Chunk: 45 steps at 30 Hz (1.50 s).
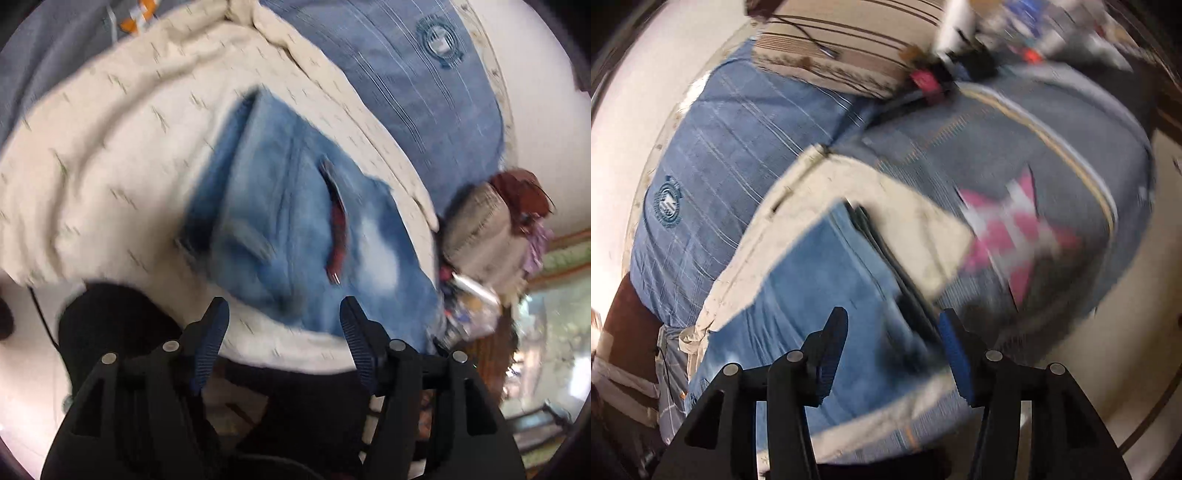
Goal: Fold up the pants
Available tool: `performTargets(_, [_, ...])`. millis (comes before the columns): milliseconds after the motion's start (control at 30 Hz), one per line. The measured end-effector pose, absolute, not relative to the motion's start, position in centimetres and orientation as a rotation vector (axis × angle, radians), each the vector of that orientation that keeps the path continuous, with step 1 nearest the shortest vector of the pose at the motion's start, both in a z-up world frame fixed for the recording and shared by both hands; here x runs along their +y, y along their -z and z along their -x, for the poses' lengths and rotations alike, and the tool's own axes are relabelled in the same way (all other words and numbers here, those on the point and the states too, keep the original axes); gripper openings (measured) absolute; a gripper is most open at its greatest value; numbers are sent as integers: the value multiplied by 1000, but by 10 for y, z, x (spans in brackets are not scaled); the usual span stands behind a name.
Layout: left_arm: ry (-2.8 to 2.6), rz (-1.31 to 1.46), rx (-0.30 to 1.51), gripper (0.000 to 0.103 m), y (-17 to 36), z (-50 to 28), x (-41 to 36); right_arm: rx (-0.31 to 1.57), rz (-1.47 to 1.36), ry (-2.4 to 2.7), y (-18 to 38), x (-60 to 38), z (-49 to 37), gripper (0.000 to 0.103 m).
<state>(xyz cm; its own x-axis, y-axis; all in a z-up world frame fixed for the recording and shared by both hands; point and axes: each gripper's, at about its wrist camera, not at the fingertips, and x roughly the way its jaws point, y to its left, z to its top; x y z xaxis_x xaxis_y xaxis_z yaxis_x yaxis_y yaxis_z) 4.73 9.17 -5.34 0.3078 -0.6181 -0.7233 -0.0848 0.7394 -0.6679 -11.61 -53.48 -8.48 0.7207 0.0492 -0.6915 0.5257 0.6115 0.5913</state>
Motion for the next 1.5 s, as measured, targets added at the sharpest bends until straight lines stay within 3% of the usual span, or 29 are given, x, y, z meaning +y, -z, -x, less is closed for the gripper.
performTargets(100, [385,651,1278,62,66,-52,78,723,-881,329,93,-533,110,55])
performTargets(133, [381,647,1296,62,70,-56,75,706,-876,327,93,-533,112,43])
performTargets(167, [371,651,1315,61,75,-62,72,684,-871,322,89,-534,113,17])
performTargets(267, [329,669,1298,53,76,-76,72,590,-854,289,67,-534,125,17])
performTargets(333, [291,710,1336,52,86,-84,74,672,-783,324,71,-531,117,17])
performTargets(367, [272,707,1366,43,96,-88,74,762,-744,346,81,-529,108,18])
performTargets(400, [271,711,1392,41,104,-90,73,841,-720,362,90,-528,101,19])
performTargets(433, [272,725,1417,41,111,-90,74,871,-696,399,93,-526,100,27])
performTargets(633, [355,730,1334,40,95,-67,111,613,-591,518,15,-504,110,35])
performTargets(700, [390,711,1273,43,79,-61,124,589,-538,381,-11,-476,85,43])
performTargets(767, [394,713,1213,57,67,-63,134,621,-517,225,-21,-446,52,62])
performTargets(833, [362,704,1153,69,58,-75,139,683,-513,28,-19,-402,3,62])
performTargets(1100, [308,649,1210,69,72,-147,109,935,-423,-297,31,-254,-168,60])
performTargets(1133, [301,628,1216,68,74,-152,106,978,-373,-323,40,-241,-179,54])
performTargets(1167, [309,622,1238,56,78,-159,103,1015,-307,-348,47,-227,-185,39])
performTargets(1200, [346,632,1248,42,81,-162,102,1047,-182,-339,50,-210,-190,13])
performTargets(1233, [402,637,1264,14,82,-169,98,1024,-83,-334,44,-198,-189,13])
performTargets(1267, [430,636,1270,8,81,-173,97,991,-54,-341,34,-193,-188,11])
performTargets(1300, [445,636,1260,8,80,-179,95,951,-60,-328,25,-196,-188,6])
performTargets(1400, [368,602,1244,9,89,-194,93,1006,-32,-239,44,-207,-198,5])
performTargets(1500, [364,724,1299,10,103,-199,100,998,-122,-199,43,-219,-195,17])
